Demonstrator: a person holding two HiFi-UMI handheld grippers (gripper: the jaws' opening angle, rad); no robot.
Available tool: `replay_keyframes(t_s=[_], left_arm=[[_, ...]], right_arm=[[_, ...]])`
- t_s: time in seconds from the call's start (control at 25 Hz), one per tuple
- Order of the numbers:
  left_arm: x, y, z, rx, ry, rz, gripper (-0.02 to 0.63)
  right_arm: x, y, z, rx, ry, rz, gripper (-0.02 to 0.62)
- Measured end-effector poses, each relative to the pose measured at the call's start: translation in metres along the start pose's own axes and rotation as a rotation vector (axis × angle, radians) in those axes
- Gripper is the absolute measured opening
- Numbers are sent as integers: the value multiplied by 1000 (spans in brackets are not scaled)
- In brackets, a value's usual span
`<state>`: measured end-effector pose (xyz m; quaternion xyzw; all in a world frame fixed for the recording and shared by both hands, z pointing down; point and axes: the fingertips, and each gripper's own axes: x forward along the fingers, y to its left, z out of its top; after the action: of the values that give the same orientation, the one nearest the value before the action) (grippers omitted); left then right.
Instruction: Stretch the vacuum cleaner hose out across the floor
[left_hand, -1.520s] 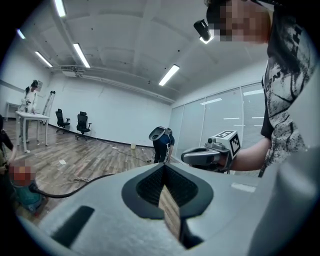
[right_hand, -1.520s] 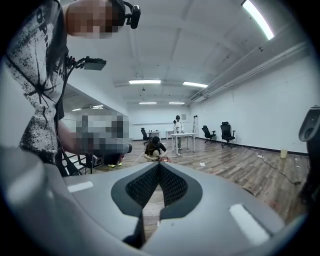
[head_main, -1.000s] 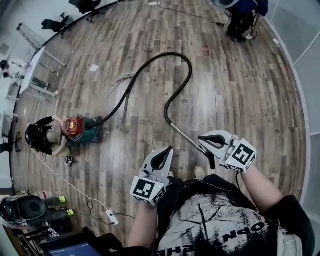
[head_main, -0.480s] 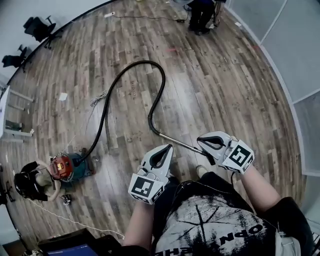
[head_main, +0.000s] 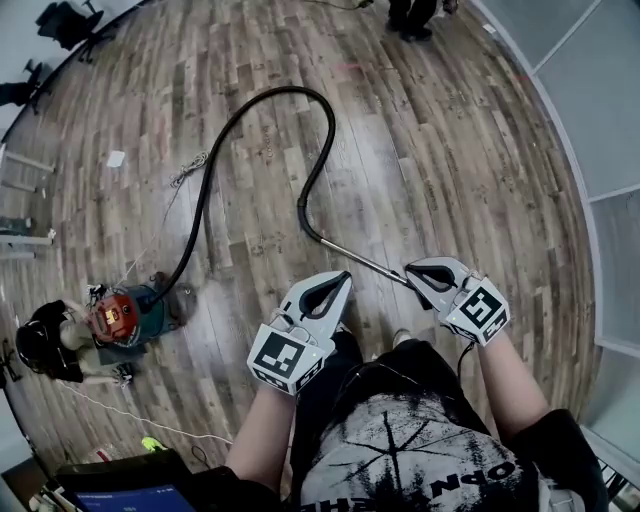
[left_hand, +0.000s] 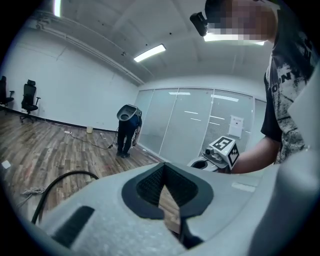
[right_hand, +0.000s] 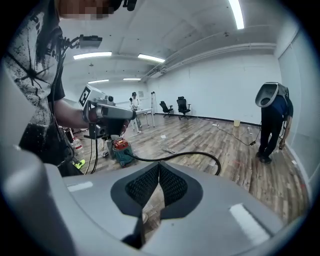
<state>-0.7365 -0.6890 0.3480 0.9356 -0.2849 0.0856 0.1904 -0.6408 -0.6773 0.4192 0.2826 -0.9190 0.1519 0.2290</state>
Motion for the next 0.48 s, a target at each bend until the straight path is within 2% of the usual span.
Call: replay_keyframes(t_s=[0.12, 0.24, 0.48], left_arm=[[8, -6, -9, -25, 15, 27, 0], [15, -8, -27, -57, 12, 51, 0], [49, 24, -104, -83, 23, 82, 0]], right_arm=[[5, -10, -27, 18, 59, 34, 63], [17, -25, -63, 24, 118, 33, 71], [88, -63, -192, 8, 314, 37, 118]])
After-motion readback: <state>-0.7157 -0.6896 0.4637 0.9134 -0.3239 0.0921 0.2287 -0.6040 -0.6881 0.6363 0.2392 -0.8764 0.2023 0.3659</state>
